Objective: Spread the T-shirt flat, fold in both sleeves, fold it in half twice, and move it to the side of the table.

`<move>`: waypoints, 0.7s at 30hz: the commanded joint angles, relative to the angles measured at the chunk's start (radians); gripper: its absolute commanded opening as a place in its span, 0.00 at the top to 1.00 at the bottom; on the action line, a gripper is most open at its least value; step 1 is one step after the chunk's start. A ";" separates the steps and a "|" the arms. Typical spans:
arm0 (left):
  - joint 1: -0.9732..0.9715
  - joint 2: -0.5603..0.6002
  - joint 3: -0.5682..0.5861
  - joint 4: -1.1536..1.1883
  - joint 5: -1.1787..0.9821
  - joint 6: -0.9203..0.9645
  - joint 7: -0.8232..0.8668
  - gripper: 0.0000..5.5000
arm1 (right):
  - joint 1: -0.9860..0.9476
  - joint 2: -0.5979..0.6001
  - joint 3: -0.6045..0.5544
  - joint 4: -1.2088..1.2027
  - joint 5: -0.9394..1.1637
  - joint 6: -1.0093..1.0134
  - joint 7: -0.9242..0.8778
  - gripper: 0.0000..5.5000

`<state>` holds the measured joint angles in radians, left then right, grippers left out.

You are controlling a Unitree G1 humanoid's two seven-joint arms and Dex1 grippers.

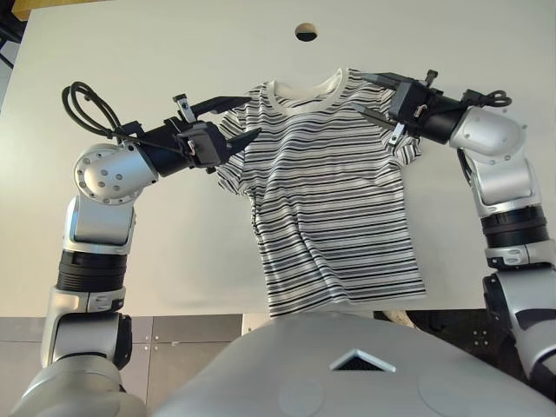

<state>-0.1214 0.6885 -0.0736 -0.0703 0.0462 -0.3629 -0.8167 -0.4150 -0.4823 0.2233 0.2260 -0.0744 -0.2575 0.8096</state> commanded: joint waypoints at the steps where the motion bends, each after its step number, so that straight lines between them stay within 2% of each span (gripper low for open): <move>1: -0.002 0.016 -0.004 0.002 0.014 -0.007 0.007 0.63 | 0.002 -0.006 0.009 -0.007 -0.004 0.002 0.005 0.67; 5: -0.010 0.017 -0.009 0.011 0.020 -0.013 0.006 0.63 | 0.001 -0.010 0.013 -0.009 -0.010 0.004 0.006 0.67; 9: -0.031 0.022 -0.012 0.018 0.029 -0.016 0.000 0.63 | -0.091 -0.009 0.077 0.063 -0.079 -0.015 0.044 0.67; 15: -0.054 0.030 -0.017 0.024 0.024 -0.018 -0.009 0.63 | -0.217 0.020 0.213 0.253 -0.164 0.002 0.181 0.67; 21: -0.057 0.032 -0.022 0.028 0.021 -0.021 -0.006 0.63 | -0.375 0.115 0.295 0.607 -0.282 0.015 0.166 0.67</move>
<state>-0.1654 0.7103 -0.0884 -0.0434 0.0637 -0.3809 -0.8177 -0.7272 -0.3959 0.4950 0.7491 -0.3225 -0.2584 0.9730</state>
